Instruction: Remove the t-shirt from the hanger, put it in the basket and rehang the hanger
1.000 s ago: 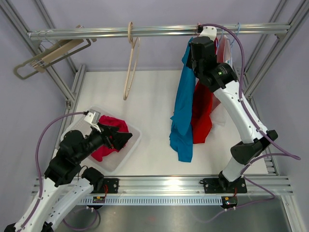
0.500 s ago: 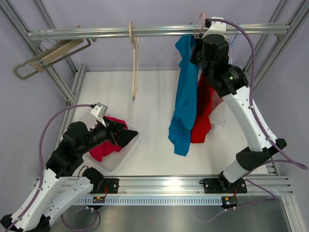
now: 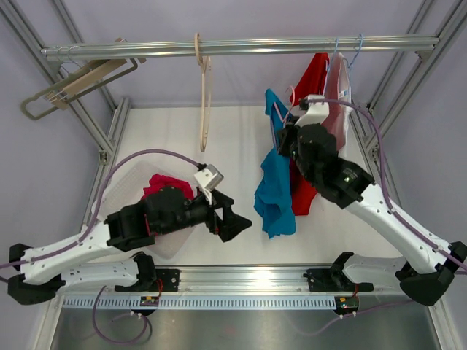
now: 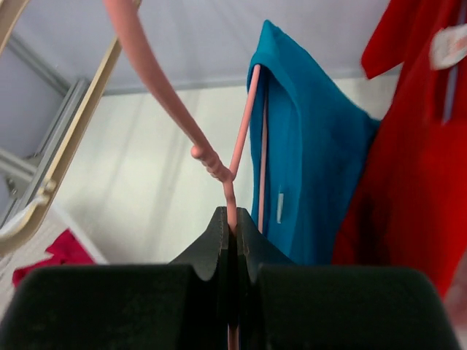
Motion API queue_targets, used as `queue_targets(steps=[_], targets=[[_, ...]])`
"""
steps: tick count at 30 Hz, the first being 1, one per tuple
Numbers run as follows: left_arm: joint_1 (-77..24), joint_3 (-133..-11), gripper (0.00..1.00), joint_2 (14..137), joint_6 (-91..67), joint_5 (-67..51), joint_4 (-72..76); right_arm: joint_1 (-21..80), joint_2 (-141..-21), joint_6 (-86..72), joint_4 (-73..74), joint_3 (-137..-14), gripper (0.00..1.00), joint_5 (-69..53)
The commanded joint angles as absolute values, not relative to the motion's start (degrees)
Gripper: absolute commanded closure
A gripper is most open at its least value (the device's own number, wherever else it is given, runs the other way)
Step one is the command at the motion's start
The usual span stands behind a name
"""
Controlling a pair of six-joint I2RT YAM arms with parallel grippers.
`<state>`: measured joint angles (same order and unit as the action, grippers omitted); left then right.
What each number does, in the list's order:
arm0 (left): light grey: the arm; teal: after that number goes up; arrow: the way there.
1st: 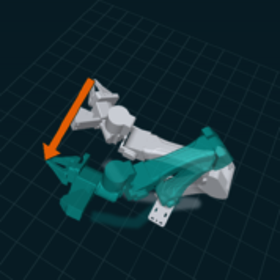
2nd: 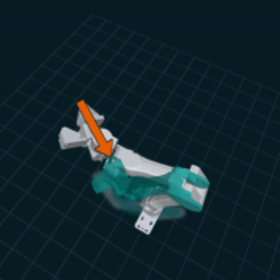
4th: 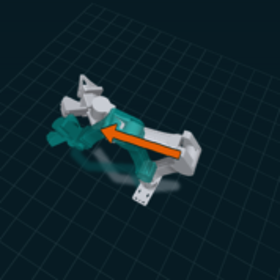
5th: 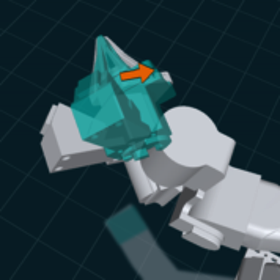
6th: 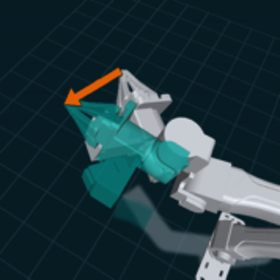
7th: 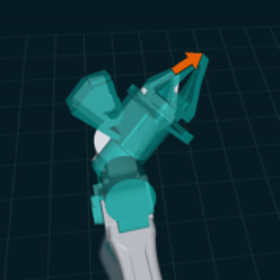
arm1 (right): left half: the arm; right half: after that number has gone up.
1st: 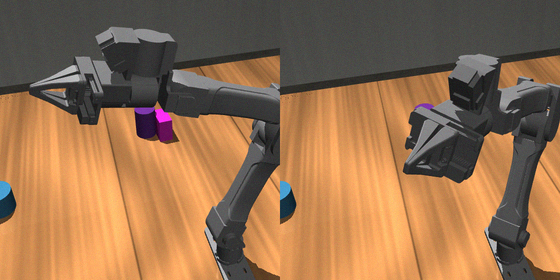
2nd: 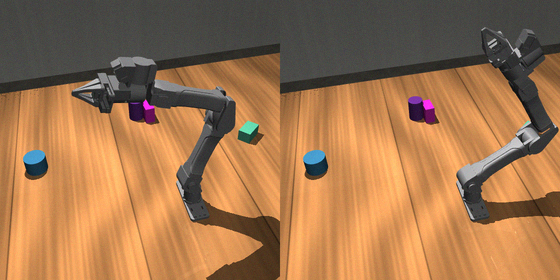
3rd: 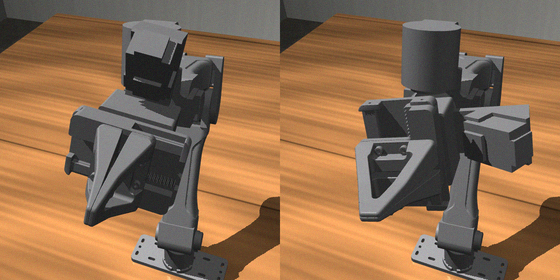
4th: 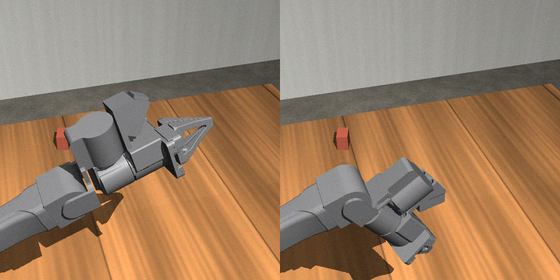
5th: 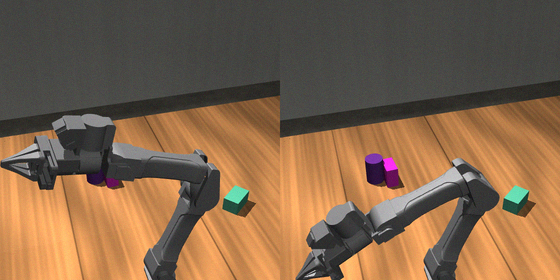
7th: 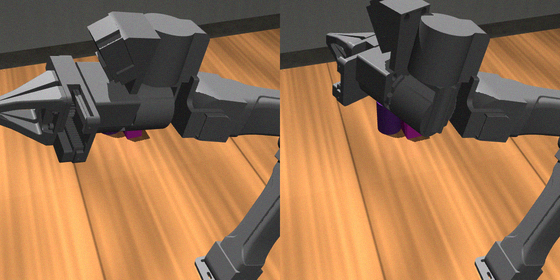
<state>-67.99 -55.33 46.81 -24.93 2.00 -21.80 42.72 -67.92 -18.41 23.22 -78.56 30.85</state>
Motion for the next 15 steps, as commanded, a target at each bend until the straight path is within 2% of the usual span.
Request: queue_targets(steps=[1,15], targets=[[-73.29,-57.65,0.01,51.58,-23.55,12.12,-14.95,49.9,-63.37,-22.58,15.39,-74.63,1.0,38.75],[-83.23,-63.89,0.01,66.79,-25.14,20.56,-8.44,59.49,-62.23,-21.8,13.01,-75.94,1.0,42.27]])
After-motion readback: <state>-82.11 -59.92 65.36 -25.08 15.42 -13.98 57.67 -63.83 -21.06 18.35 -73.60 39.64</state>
